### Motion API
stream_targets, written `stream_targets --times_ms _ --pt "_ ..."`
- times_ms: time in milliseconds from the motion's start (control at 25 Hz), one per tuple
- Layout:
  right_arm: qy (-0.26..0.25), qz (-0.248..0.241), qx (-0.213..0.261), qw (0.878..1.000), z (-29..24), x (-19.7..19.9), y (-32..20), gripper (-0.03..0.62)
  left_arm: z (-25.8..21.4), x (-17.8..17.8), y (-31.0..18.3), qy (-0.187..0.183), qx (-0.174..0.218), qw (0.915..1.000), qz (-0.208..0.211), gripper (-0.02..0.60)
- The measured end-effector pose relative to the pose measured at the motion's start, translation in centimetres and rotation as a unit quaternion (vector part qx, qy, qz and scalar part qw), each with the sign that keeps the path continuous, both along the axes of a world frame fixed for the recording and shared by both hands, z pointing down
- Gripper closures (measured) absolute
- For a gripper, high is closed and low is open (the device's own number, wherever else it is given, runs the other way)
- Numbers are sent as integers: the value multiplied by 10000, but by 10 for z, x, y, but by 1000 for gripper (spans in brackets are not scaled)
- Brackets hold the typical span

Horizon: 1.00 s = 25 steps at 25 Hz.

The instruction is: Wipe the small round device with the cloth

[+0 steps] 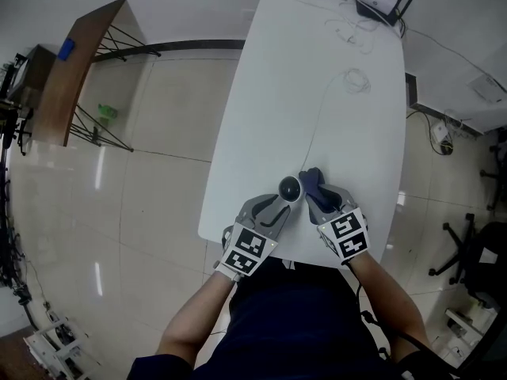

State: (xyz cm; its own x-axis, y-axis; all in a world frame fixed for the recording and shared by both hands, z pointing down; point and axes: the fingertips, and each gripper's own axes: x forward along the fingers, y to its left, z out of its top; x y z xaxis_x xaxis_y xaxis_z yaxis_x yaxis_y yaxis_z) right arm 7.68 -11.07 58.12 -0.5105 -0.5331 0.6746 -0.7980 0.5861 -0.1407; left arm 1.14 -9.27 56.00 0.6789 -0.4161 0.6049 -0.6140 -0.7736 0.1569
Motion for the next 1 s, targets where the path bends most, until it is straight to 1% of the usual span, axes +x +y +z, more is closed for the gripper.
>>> stream_targets --times_ms 80,160,240,360,440,520,600,720,800,880,960,1000 --pt "-296 204 -315 9989 12 2 2 488 1 1 0 -5 -24 10000 -9 443" --pt "-612 425 -734 9945 26 1 6 488 2 1 1 -5 -42 10000 -30 443" --pt "-830 625 -1158 9878 42 2 11 488 5 1 2 -14 -57 10000 -49 443" --pt "-1025 839 -1702 9765 62 1 18 487 6 2 3 -6 -61 9999 -92 443" --pt "-1142 907 -1896 9710 68 -1 21 484 6 1 5 50 -101 9998 -157 443" --pt "-1165 939 -1924 9699 68 0 20 484 6 0 9 96 -145 9996 -217 443" --pt "-1076 963 -1811 9728 62 5 18 484 4 -1 14 103 -132 9996 -247 443" --pt "-798 913 -1359 9833 44 15 12 484 1 -4 18 98 -82 9995 -276 445" --pt "-515 738 -925 9916 28 17 6 484 -2 -6 16 90 -12 9995 -290 443" --pt "-180 452 -417 9979 10 14 1 484 -6 -7 13 89 87 9995 -307 442" --pt "215 48 201 9996 -15 4 -4 484 -9 -7 12 103 166 9993 -303 442" --pt "485 -226 567 9970 -30 -4 -6 484 -10 -6 12 110 195 9993 -290 442"
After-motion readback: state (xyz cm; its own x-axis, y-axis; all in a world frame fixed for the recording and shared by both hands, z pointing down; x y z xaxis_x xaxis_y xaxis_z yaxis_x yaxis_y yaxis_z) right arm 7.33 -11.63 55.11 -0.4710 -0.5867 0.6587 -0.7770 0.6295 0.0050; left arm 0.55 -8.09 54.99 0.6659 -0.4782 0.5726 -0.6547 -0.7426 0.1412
